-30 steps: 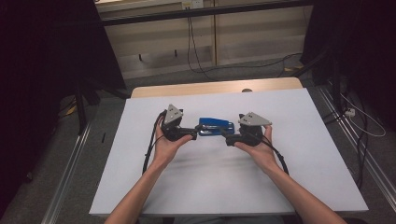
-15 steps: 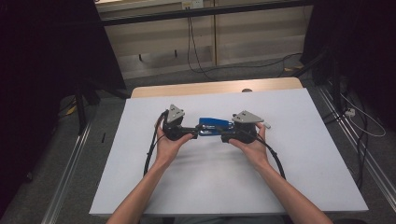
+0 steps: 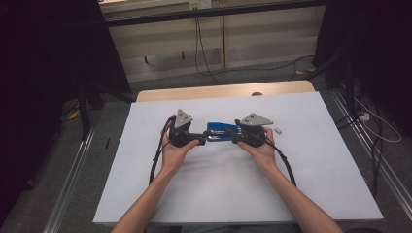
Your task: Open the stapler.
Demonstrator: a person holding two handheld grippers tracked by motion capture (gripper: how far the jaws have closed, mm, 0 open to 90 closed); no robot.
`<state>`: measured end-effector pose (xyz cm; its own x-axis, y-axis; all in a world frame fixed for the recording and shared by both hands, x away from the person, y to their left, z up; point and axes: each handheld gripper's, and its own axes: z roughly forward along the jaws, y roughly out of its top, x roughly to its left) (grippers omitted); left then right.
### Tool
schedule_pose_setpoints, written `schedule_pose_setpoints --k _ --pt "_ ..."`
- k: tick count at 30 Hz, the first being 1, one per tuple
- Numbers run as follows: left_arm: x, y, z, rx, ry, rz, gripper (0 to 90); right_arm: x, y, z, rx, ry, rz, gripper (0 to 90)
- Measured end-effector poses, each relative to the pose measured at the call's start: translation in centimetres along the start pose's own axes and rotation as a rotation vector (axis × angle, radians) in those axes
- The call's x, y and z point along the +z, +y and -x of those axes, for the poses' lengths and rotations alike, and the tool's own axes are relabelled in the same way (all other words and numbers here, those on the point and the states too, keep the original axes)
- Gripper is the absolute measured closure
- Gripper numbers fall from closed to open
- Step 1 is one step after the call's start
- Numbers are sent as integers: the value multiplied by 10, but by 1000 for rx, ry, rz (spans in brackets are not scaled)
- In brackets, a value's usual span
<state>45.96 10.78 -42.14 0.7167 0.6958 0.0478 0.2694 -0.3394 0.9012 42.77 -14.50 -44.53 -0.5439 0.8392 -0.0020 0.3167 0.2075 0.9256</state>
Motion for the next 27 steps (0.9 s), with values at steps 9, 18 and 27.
schedule_pose_setpoints --k 9,18,27 --pt "2 -4 -3 -41 -24 -31 111 1 -1 0 19 43 6 897" --pt "0 -7 -2 -51 -17 -52 258 4 -3 -2 19 66 -19 900" --pt "-4 -8 -2 -62 -10 -38 563 7 2 -5 14 83 -21 900"
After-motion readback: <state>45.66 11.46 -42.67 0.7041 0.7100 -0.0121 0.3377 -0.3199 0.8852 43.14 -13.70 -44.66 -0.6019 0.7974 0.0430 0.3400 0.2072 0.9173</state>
